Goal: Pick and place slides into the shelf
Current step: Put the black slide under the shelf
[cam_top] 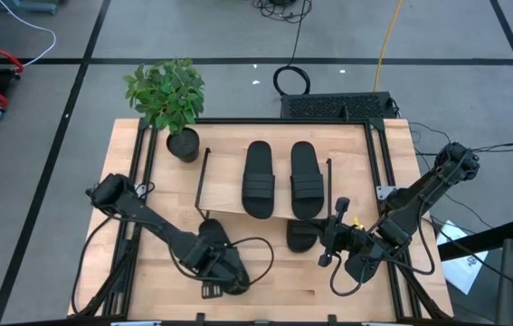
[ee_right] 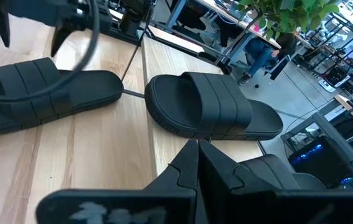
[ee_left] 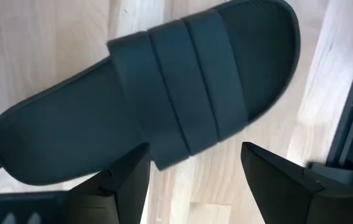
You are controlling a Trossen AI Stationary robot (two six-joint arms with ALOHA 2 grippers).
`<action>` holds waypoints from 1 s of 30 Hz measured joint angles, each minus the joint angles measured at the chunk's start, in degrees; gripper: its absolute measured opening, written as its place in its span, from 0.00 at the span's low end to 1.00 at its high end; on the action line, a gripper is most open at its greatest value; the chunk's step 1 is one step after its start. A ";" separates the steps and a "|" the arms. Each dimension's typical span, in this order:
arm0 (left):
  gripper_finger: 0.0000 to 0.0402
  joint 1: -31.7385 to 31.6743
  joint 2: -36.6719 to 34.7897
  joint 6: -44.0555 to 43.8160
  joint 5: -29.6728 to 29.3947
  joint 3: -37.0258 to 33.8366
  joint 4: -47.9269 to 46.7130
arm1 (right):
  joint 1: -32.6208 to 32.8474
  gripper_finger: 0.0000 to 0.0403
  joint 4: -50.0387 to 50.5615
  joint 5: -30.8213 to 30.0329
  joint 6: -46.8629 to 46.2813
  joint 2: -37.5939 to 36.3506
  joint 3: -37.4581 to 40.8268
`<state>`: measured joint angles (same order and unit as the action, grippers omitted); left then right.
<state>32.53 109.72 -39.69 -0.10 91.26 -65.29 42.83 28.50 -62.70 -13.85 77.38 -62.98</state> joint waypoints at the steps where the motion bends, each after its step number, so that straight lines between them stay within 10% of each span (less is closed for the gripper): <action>1: 0.61 -0.20 -0.08 0.10 -0.01 -0.49 0.54 | 0.00 0.00 -0.01 0.00 0.00 0.00 0.00; 30: 0.61 -3.06 -0.08 -3.30 9.42 -12.31 24.11 | 0.02 0.00 -0.04 4.53 0.56 0.00 0.00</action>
<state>29.47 109.65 -42.99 9.32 78.95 -41.18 42.85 28.46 -58.17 -13.29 77.38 -62.98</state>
